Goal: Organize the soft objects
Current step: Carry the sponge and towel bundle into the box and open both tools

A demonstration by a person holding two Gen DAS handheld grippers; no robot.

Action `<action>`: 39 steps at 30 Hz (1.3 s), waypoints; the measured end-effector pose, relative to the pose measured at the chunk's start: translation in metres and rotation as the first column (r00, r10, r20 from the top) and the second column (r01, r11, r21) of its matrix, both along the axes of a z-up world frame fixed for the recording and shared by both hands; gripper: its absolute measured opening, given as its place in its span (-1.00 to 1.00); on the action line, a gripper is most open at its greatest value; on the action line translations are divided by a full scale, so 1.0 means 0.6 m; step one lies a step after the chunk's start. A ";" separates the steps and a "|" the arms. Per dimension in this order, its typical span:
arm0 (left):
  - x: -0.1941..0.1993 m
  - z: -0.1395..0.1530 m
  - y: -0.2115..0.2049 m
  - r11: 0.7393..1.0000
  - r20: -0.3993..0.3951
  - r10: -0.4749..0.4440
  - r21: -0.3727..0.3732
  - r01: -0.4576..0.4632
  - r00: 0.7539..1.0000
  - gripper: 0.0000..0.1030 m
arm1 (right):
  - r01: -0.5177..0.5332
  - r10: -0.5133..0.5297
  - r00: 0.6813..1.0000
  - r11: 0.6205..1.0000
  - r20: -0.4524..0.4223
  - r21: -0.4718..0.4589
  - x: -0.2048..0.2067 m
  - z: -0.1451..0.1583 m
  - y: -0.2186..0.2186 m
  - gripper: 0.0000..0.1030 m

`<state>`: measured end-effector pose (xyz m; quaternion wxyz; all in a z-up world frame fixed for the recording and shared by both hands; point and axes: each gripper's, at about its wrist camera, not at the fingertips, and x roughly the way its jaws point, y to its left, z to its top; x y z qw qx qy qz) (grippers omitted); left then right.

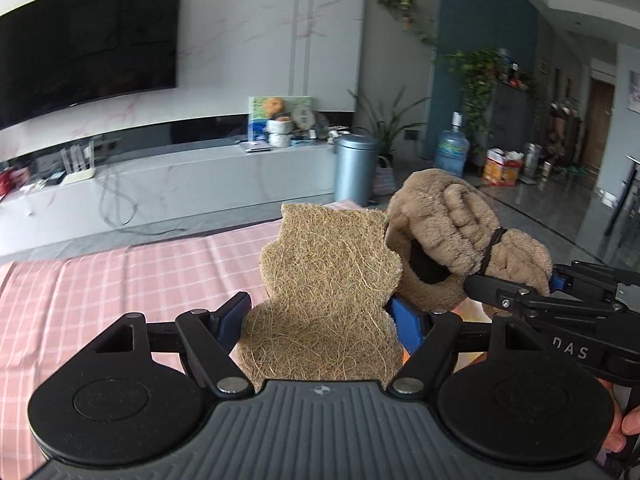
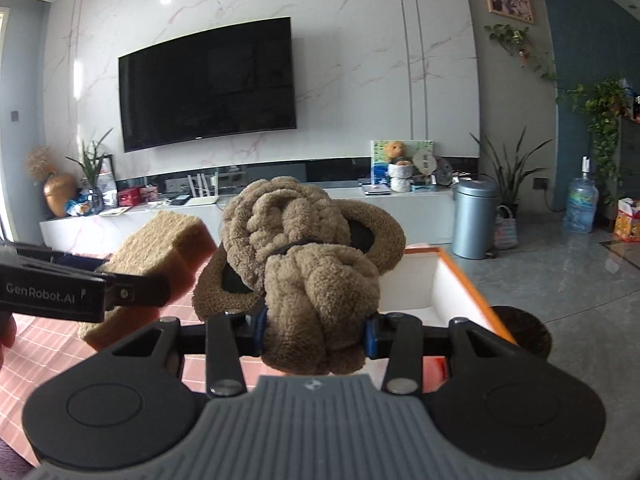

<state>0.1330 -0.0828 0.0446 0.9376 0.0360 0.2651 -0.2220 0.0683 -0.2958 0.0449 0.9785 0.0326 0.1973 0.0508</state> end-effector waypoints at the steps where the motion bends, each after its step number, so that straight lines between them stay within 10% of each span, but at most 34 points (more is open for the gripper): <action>1: 0.006 -0.001 -0.011 1.000 0.001 -0.012 0.004 0.012 1.000 0.66 | 0.007 -0.007 1.000 1.000 -0.001 -0.006 0.003 0.002 -0.007 -0.18; 18: 0.110 -0.044 -0.156 0.980 -0.049 -0.168 0.103 0.172 0.985 0.66 | 0.095 -0.104 0.992 0.986 -0.066 -0.135 0.088 -0.004 -0.139 -0.18; 39: 0.219 -0.103 -0.203 0.949 -0.101 -0.206 0.223 0.224 0.973 0.66 | 0.042 -0.085 0.914 0.992 -0.398 -0.117 0.314 -0.097 -0.196 -0.16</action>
